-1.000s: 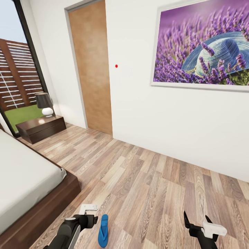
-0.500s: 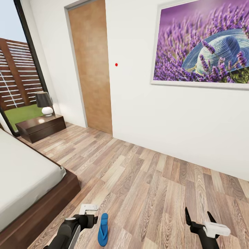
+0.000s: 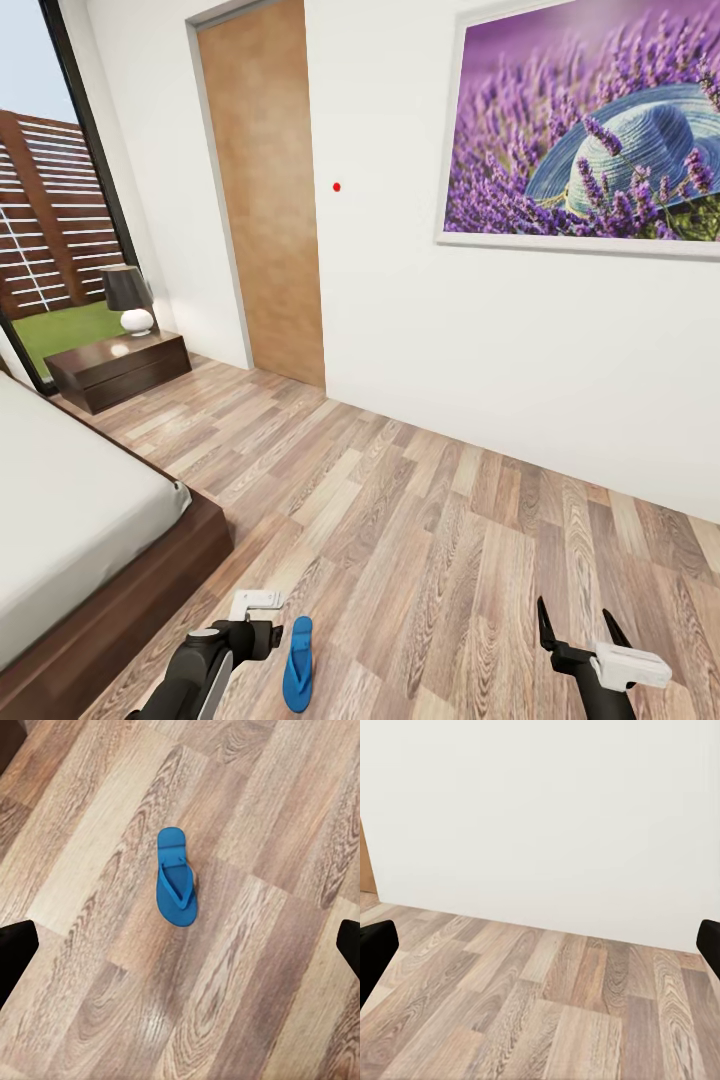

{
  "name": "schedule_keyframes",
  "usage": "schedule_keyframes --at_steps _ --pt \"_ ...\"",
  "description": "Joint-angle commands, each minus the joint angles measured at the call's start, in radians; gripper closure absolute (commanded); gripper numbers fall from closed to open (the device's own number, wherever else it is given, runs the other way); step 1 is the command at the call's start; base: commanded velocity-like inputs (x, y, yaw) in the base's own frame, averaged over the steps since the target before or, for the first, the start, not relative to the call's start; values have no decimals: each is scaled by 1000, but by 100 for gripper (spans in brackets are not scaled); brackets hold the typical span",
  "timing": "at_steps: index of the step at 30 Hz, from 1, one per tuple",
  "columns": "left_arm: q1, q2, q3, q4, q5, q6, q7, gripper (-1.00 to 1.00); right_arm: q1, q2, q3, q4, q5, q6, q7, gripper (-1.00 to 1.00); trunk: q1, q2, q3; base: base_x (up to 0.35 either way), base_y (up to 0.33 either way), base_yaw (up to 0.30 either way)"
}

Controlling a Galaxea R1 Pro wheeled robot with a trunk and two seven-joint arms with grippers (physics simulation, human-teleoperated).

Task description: In the bedroom, move the book from the bed onto either nightstand, and place the two sandals side by side next to the bed.

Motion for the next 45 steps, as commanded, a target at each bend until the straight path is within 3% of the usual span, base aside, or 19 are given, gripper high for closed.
schedule_keyframes --at_steps 1,3,45 --pt "0 0 0 -1 -1 5 1 -100 0 0 2 -1 -2 -3 -3 -100 0 0 -1 0 0 0" --pt "0 0 0 -1 -1 5 1 -100 0 0 2 -1 -2 -5 -3 -100 0 0 -1 0 0 0" --pt "0 0 0 -1 -1 5 0 -100 0 2 3 0 -1 -6 -2 -100 161 -294 -132 0 0 0"
